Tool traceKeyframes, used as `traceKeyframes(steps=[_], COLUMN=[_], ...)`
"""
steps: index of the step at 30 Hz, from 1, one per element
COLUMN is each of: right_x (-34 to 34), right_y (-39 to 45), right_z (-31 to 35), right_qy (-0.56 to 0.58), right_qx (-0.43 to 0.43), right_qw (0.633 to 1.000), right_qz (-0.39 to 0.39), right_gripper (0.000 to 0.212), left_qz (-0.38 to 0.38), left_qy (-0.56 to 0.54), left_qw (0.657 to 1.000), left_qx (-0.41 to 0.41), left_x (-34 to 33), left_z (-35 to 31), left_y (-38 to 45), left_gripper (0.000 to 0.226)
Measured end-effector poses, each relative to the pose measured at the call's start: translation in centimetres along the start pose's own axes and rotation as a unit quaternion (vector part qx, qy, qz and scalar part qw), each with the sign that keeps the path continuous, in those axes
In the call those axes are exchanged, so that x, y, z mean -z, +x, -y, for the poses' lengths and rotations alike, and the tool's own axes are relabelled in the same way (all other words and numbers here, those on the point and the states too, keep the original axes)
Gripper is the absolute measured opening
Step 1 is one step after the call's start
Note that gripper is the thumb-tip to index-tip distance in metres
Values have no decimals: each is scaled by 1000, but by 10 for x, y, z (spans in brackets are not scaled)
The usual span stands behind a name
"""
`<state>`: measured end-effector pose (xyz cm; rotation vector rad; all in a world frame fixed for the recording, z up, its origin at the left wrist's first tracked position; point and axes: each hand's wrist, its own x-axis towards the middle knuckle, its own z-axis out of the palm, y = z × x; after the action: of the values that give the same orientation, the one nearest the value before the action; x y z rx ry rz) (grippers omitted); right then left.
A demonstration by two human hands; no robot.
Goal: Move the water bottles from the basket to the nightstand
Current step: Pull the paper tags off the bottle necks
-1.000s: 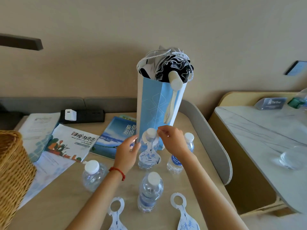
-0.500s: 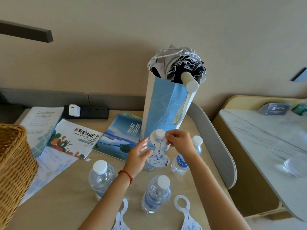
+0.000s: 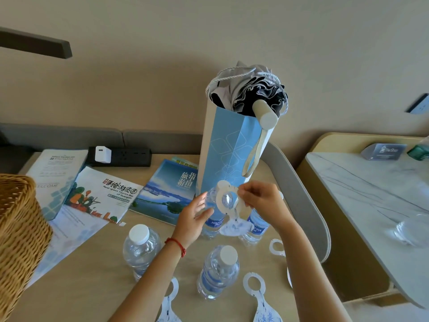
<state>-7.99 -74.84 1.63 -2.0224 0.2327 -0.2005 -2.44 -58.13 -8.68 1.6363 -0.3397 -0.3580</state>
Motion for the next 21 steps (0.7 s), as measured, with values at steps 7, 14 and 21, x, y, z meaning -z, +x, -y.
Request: traceKeyframes(steps=[7, 14, 21], right_x=[10, -29, -46], right_y=[-51, -72, -69], right_z=[-50, -124, -155], right_qy=[-2, -42, -143], right_qx=[-84, -229, -271], right_qw=[996, 968, 946], right_qz=[-41, -89, -108], right_gripper=[15, 12, 15], left_qz=[-10, -27, -28], left_qy=[19, 31, 48], left_qw=[1000, 999, 998], left_qx=[-2, 1, -8], left_x=[-2, -2, -2], left_z=[4, 5, 3], left_y=[2, 2, 0], left_gripper=[52, 54, 53])
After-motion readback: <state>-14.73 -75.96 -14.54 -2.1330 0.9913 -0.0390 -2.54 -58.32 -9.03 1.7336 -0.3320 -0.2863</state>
